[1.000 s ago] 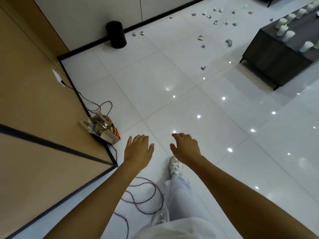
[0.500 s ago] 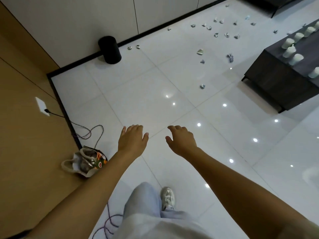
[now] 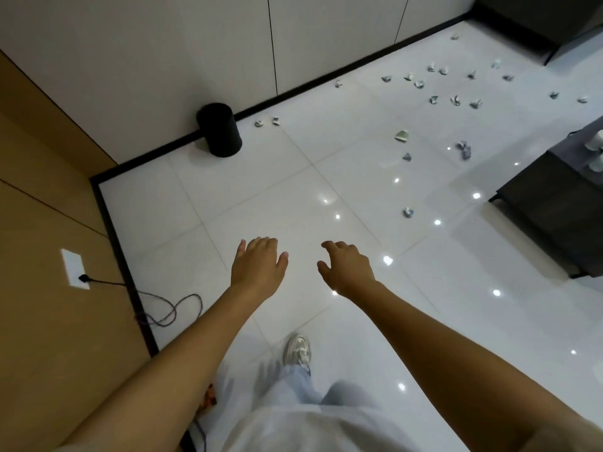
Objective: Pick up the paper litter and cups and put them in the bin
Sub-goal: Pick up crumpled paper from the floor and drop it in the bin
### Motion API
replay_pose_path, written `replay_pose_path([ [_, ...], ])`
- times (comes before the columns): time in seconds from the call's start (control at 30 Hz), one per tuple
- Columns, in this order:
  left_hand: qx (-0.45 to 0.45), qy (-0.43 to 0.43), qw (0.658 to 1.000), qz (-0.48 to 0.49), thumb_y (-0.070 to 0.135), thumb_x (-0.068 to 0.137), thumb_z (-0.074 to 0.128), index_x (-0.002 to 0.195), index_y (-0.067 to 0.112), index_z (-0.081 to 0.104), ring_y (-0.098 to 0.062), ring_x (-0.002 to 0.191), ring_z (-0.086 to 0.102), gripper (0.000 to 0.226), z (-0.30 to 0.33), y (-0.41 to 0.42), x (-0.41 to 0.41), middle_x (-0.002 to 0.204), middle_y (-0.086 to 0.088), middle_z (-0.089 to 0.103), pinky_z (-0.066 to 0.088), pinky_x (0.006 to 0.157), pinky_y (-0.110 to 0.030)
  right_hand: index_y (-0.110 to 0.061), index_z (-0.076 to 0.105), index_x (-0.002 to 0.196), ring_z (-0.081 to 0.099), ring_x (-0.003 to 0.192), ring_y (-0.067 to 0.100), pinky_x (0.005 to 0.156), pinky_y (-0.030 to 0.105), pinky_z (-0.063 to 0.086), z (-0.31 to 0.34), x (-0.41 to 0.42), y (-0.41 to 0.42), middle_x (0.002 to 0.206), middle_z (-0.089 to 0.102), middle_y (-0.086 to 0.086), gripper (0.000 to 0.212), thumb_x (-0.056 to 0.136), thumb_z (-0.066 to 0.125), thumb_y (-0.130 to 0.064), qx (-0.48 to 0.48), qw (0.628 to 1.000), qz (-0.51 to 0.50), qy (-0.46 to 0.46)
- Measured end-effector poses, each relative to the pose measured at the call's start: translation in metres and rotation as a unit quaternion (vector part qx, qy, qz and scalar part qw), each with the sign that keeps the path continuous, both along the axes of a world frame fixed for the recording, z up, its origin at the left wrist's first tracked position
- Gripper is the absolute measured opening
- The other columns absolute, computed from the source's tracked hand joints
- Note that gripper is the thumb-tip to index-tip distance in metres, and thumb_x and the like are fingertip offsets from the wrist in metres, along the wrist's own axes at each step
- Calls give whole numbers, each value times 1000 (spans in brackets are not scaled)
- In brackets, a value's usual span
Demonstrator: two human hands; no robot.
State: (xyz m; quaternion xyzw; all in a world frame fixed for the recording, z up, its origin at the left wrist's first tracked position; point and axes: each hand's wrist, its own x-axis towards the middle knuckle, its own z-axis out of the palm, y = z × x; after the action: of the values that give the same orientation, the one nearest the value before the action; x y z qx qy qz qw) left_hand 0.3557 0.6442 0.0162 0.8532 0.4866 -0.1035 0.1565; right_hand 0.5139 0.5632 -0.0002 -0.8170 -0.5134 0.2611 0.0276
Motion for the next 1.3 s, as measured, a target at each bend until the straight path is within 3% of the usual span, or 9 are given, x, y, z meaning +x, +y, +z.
replay_pose_path([
  [0.77,-13,10,999,45,40,102,30,142,14,39,-18,139,32,49,7,455,219,147,-2,42,11,120,-37,-18,35,144,44,124,28,96,42,41,8,226,470,137,47,6,49,98,43,-34,10,999,35,12],
  [1.3,-30,1,999,18,38,101,33,133,12,48,-19,130,41,44,-16,778,325,136,-3,53,16,119,-41,-18,36,143,44,124,29,96,42,42,-5,322,782,136,48,8,49,98,44,-34,-14,1000,-1,20],
])
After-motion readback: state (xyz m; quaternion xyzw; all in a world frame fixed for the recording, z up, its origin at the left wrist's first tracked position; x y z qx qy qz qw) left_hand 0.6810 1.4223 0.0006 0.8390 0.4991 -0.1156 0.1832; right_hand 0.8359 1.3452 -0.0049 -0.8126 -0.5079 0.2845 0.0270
